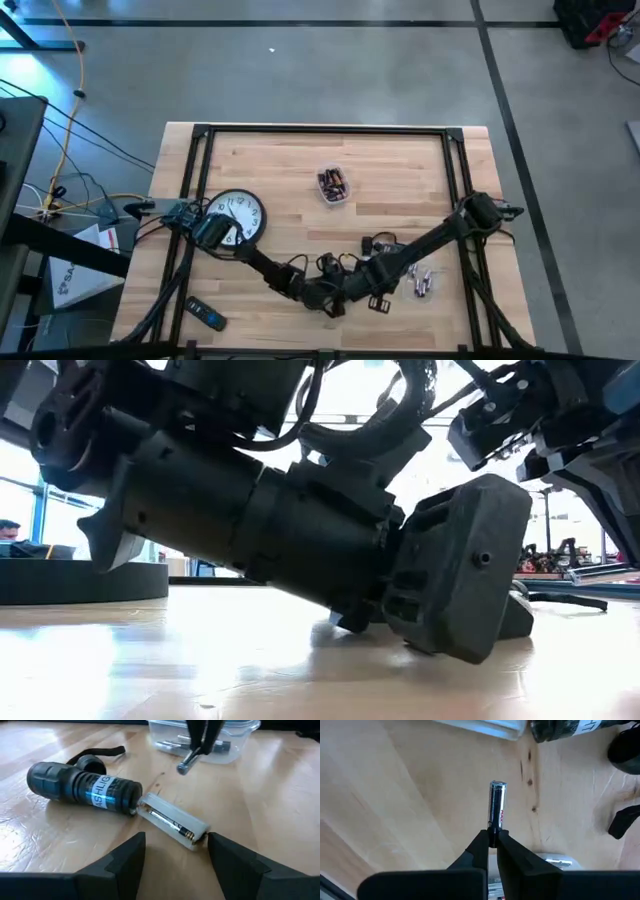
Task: Insert battery
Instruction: Insert the silver battery into the battery holder
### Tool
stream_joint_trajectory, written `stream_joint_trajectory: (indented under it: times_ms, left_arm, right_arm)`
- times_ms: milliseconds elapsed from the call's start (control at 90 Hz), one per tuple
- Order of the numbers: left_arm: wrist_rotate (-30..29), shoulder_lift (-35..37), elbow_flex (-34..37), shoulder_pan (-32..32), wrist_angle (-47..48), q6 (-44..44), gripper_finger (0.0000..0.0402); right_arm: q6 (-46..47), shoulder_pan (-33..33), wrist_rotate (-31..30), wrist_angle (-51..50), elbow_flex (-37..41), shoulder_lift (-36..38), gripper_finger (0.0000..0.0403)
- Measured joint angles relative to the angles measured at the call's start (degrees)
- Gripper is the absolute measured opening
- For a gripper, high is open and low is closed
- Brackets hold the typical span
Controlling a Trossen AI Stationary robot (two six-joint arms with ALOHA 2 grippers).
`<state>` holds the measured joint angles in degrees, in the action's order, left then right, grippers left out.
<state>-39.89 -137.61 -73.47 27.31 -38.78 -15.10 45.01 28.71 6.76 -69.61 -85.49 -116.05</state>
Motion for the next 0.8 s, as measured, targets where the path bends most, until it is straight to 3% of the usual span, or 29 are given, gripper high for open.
stream_joint_trajectory:
  times_ms: [333, 578, 800]
  left_arm:
    - [-13.18, 5.74, 0.94, 0.6, 18.52, -1.62, 0.0198]
    - [-2.17, 6.13, 3.31, 0.27, 11.3, 6.31, 0.0198]
    - [3.68, 5.95, 3.26, -1.81, 7.02, 15.49, 0.0198]
  right_arm:
    - [0.61, 0.63, -0.26, 1.08, 0.0, 0.0, 0.0]
    - [0.05, 0.58, -0.26, 0.99, 0.0, 0.0, 0.0]
    - [0.08, 0.54, -0.25, 1.1, 0.0, 0.0, 0.0]
